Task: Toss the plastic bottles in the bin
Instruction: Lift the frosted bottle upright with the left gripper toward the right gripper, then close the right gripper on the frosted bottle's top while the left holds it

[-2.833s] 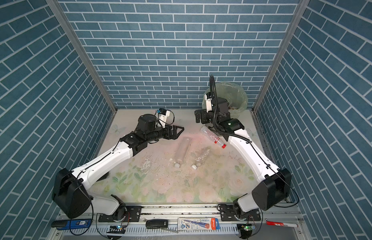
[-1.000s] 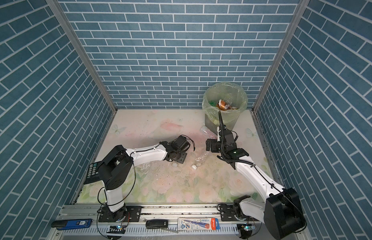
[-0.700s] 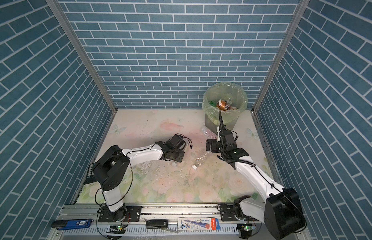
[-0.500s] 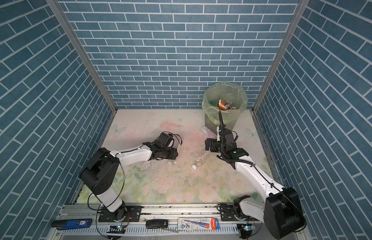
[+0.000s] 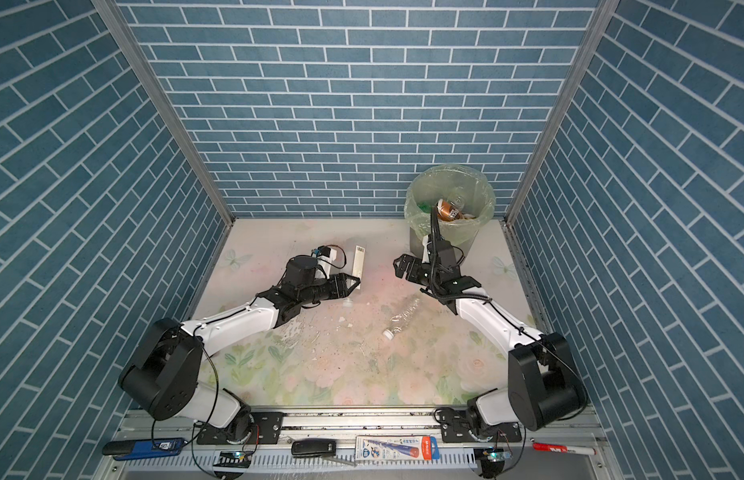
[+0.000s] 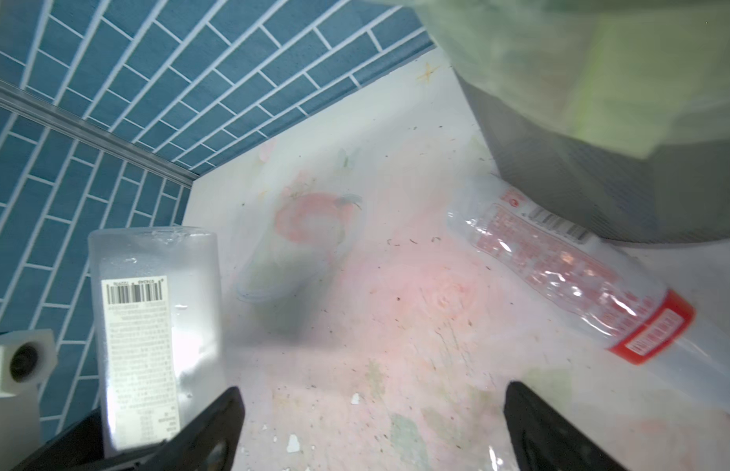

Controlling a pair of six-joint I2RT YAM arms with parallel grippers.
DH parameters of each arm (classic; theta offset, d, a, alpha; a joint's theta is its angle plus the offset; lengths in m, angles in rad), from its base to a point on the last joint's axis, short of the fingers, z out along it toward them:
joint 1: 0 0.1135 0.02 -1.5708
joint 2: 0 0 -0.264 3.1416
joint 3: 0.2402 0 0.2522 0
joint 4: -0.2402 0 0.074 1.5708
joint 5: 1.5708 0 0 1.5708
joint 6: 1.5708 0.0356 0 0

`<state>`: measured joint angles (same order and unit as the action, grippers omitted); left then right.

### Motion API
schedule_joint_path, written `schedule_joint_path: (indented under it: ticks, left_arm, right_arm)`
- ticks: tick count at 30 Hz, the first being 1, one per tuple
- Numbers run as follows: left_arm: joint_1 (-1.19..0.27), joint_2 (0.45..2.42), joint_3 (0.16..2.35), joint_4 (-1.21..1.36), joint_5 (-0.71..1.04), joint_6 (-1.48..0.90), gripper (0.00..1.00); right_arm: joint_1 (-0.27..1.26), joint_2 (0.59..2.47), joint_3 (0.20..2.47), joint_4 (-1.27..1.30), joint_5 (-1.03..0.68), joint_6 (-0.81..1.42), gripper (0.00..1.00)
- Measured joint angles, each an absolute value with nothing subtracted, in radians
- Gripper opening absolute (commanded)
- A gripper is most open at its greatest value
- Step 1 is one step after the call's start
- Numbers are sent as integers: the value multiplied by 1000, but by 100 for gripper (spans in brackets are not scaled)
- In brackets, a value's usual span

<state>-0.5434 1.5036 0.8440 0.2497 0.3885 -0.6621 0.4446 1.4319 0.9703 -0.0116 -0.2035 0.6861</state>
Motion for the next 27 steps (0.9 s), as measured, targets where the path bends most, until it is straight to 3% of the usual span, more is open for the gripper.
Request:
schedule_joint_path:
  ticks: [22,27]
  left_arm:
    - [-579,1451,878,202,373,-638,51]
    - [-587,1451,899,191,363,-628,52]
  right_arm:
    - [617,1686,1320,45,-261,762,99]
    - [641,1738,1350,37,-270,763,82]
